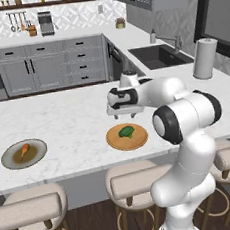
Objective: Pick the chicken drumstick and broccoli from their plates and place them in the bowl. Then put the bowl in the fridge.
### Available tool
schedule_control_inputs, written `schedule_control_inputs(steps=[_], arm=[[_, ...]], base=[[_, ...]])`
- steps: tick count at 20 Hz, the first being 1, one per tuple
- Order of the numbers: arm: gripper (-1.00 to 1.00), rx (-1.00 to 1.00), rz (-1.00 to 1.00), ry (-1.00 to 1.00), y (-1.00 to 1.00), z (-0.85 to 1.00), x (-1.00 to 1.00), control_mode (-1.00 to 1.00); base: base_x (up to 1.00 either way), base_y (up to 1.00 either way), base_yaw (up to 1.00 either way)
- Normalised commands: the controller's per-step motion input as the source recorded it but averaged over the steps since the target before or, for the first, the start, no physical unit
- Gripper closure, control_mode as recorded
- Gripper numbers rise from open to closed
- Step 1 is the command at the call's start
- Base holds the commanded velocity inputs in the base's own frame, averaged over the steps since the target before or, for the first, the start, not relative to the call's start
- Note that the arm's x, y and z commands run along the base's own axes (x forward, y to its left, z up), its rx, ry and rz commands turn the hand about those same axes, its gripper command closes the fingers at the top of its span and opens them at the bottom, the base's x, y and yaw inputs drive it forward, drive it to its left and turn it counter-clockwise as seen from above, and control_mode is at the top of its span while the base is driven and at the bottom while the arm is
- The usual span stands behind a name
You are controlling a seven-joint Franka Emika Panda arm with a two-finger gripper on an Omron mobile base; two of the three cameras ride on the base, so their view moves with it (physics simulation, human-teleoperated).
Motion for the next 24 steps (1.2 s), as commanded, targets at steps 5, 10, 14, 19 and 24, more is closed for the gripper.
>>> schedule_control_inputs(steps=[5, 10, 14, 19, 24], arm=[[-1.00, 0.04, -0.23, 0.04, -0.21, -0.64, -0.15, -1.00], [-1.00, 0.07, -0.26, 0.01, -0.21, -0.07, -0.52, -1.00], [-1.00, 0.00, -0.03, 0.00, 0.00, -0.10, 0.45, -1.00], [-1.00, 0.00, -0.01, 0.02, 0.00, -0.35, 0.23, -1.00], [-1.00, 0.00, -0.03, 0.13, 0.00, -0.50, 0.00, -1.00]], base=[[0.00, 0.00, 0.00], [0.00, 0.00, 0.00], [0.00, 0.00, 0.00], [0.00, 0.00, 0.00], [0.00, 0.00, 0.00]])
